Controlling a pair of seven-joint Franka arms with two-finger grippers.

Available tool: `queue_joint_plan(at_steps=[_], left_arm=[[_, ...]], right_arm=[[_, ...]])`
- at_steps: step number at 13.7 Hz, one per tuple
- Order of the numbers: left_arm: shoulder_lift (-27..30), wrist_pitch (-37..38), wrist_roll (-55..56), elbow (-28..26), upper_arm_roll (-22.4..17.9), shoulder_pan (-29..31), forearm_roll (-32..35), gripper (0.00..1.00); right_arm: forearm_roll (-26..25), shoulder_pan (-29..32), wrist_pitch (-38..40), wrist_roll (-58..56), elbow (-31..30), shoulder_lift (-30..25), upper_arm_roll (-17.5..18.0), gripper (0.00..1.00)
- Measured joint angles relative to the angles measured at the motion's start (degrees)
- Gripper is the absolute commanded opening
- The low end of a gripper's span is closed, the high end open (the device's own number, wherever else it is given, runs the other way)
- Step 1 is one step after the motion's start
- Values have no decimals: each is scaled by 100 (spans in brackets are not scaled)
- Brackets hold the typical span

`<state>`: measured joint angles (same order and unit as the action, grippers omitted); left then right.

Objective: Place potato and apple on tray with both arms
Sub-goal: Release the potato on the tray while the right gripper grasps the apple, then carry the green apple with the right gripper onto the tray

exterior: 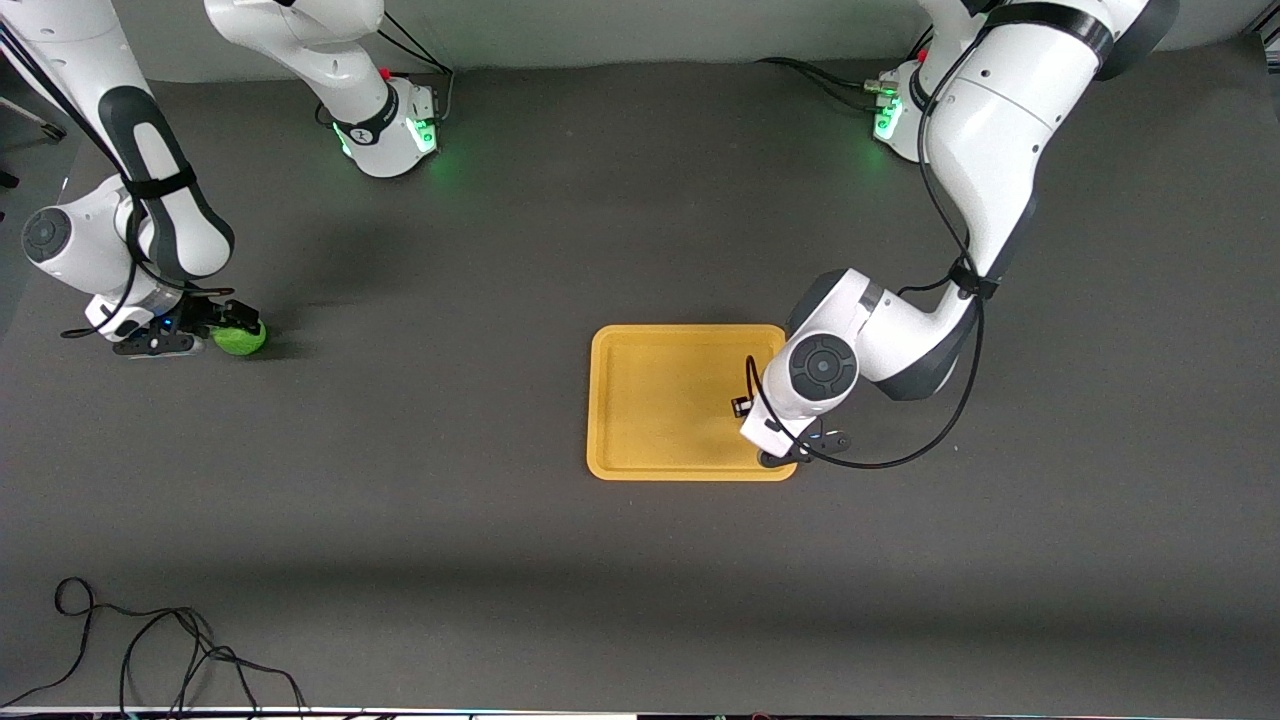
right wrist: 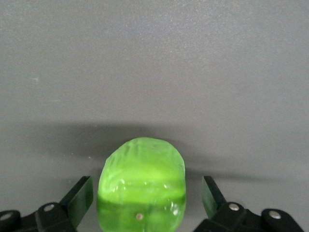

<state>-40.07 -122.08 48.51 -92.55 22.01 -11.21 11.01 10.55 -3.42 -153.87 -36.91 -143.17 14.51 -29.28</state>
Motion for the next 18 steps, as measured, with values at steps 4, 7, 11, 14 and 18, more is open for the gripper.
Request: queue_joint_plan(at_steps=[4, 7, 11, 14, 18], left_arm=[[-47, 0, 55, 5, 2, -146, 395, 100], [153, 158, 229, 185, -14, -4, 266, 100], [1379, 1331, -759, 383, -23, 991, -334, 100], [2274, 2020, -1763, 377, -58, 1768, -425, 100], [2925, 2597, -2808, 361, -85, 2637, -516, 100]], right_arm=[[9, -78, 26, 0, 111, 5, 6, 35], [32, -195, 1188, 0, 867, -190, 15, 34], [-423, -244, 3589, 138, 2986, -473, 22, 34], [-610, -726, 4669, 592, 4208, -514, 36, 34], [-620, -1912, 4921, 1925, 4753, -420, 79, 34]])
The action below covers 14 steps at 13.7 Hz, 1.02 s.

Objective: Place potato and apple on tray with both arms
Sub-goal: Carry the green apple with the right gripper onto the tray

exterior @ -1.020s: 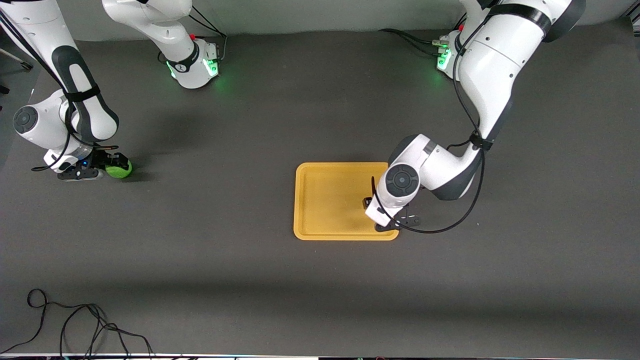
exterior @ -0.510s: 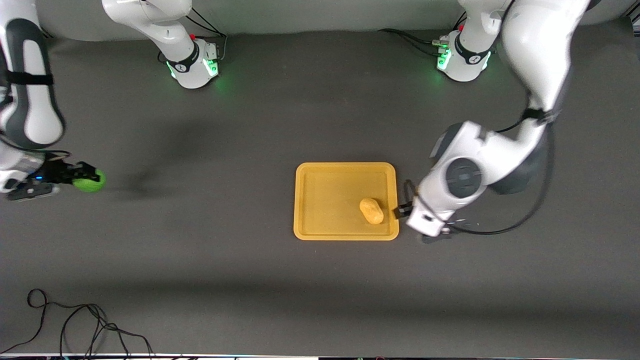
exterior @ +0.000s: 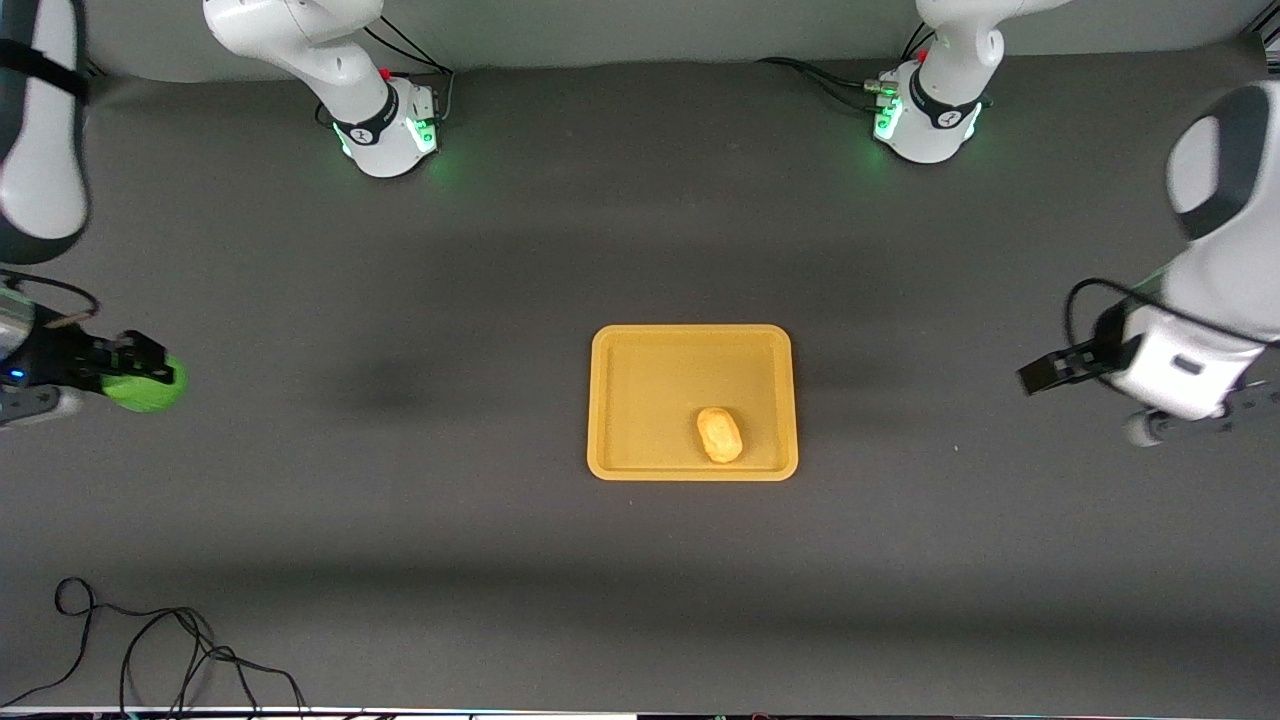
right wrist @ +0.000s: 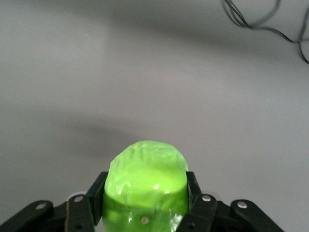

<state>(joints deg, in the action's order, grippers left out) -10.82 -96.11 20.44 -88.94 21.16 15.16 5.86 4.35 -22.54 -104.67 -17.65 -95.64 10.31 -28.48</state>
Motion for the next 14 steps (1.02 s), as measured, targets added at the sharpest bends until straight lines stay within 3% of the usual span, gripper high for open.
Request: queue_joint_plan(at_steps=[4, 8, 12, 14], left_arm=[[244, 281, -991, -60, -14, 562, -15, 100], [362, 462, -1462, -63, -38, 850, -19, 100], [604, 647, -1712, -102, -67, 936, -23, 100], [726, 738, -2020, -144, -365, 793, -155, 100]], right_arm=[[3, -1570, 0, 2229, 555, 345, 44, 34], [505, -3082, 37, 5165, 1570, 1420, 84, 34], [866, -3634, 5, 7024, 3026, 2979, 311, 34], [873, -3641, -268, 7298, 3394, 3551, 450, 34]])
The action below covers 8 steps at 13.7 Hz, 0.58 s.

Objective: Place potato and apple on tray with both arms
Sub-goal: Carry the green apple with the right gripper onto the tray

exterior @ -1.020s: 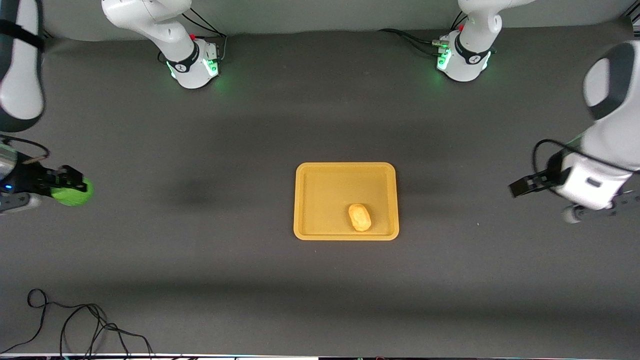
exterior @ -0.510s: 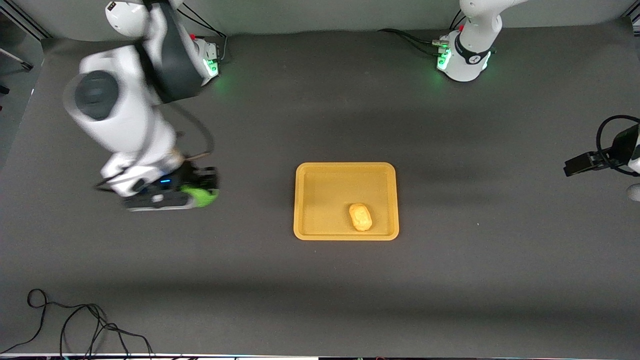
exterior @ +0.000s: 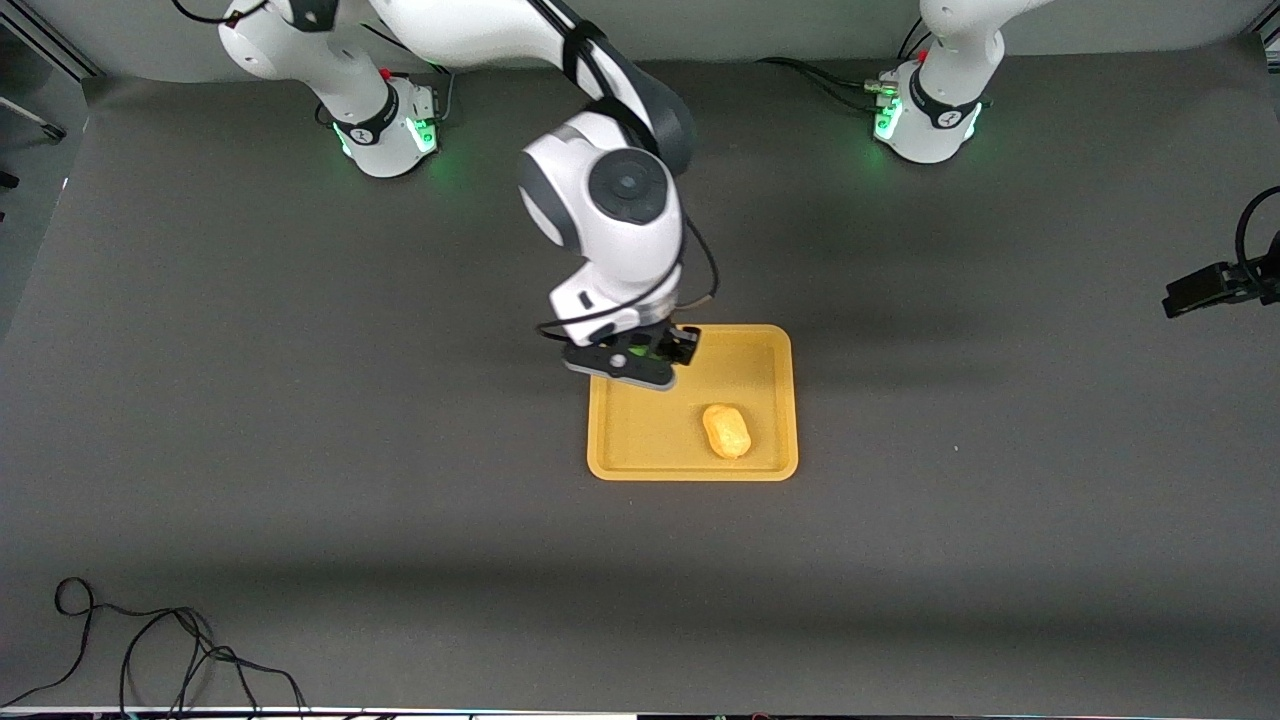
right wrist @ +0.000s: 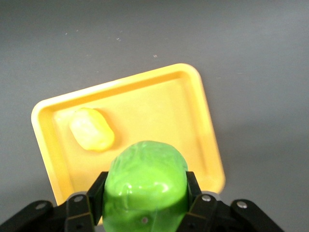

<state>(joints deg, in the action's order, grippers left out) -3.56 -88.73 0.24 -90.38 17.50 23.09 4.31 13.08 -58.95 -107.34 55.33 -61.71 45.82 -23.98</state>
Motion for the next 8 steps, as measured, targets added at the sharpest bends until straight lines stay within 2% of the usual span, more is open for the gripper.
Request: queue_joint_plan(at_steps=[3, 4, 8], left_arm=[[214, 51, -309, -130, -1472, -1227, -338, 100], [300, 52, -319, -213, -1755, -1550, -369, 100], [433, 50, -273, -353, -2013, -2193, -472, 100]], right_arm=[[29, 103, -508, 15, 80, 593, 1, 34], [44, 135, -681, 15, 94, 774, 4, 34], [55, 203, -1290, 15, -70, 1229, 116, 34]])
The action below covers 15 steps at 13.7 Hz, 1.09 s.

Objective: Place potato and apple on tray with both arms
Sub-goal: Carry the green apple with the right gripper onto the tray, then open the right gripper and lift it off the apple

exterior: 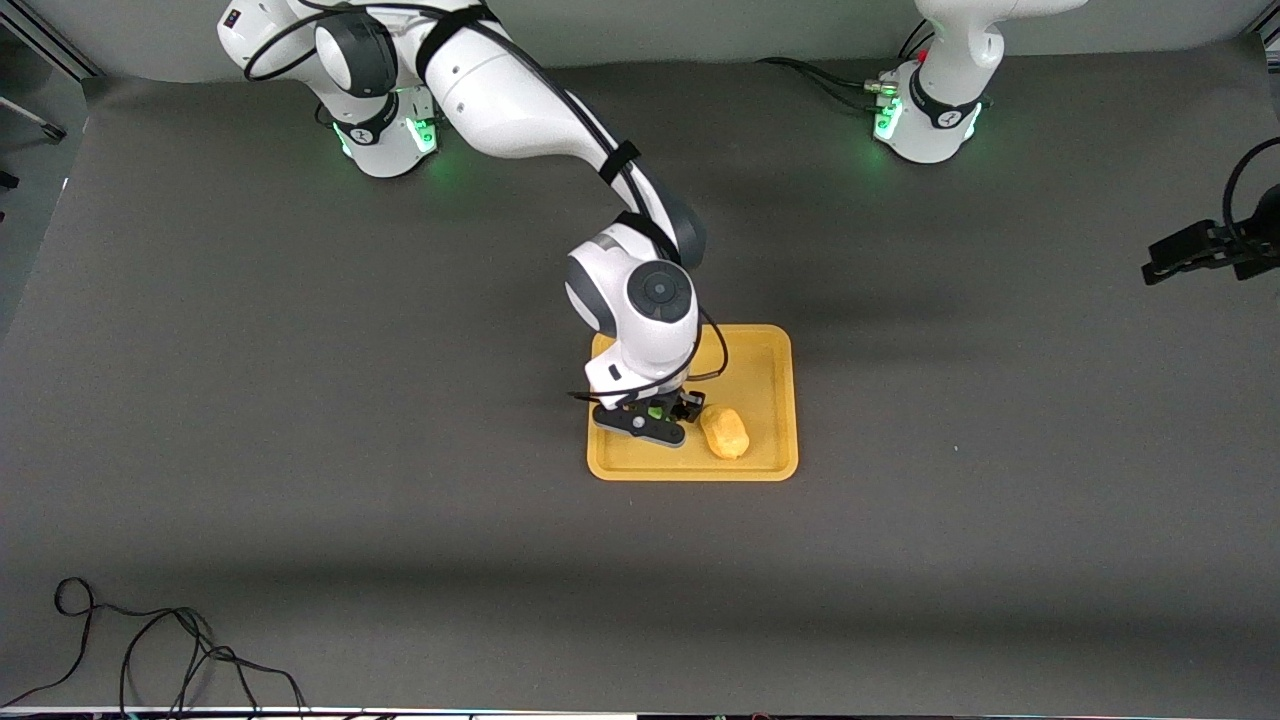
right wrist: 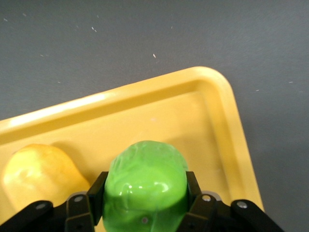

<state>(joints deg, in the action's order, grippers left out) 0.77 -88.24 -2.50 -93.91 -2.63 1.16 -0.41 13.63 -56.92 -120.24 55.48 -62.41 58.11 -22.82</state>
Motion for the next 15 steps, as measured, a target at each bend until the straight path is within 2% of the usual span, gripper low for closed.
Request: queue_joint_plan(at_steps=[6, 7, 8, 9, 13, 15], left_arm=[[6, -31, -4, 21, -60, -191, -214, 100], [6, -31, -4, 21, -97, -261, -214, 100], [6, -30, -4, 21, -174, -351, -214, 100], [6, -30, -4, 21, -243, -403, -214, 100], [9, -20, -11, 21, -326, -419, -214, 100], [27, -14, -11, 21, -325, -444, -214, 100]], right_arm=[[0, 55, -237, -135, -217, 65, 61, 35], [0, 60, -237, -168, -243, 66, 62, 39], [0, 63, -241, -183, -263, 66, 62, 73], [5, 63, -242, -184, -275, 66, 63, 100], [364, 65, -195, -211, -240, -10, 56, 100], [377, 78, 319, -211, -144, -300, -8, 100]])
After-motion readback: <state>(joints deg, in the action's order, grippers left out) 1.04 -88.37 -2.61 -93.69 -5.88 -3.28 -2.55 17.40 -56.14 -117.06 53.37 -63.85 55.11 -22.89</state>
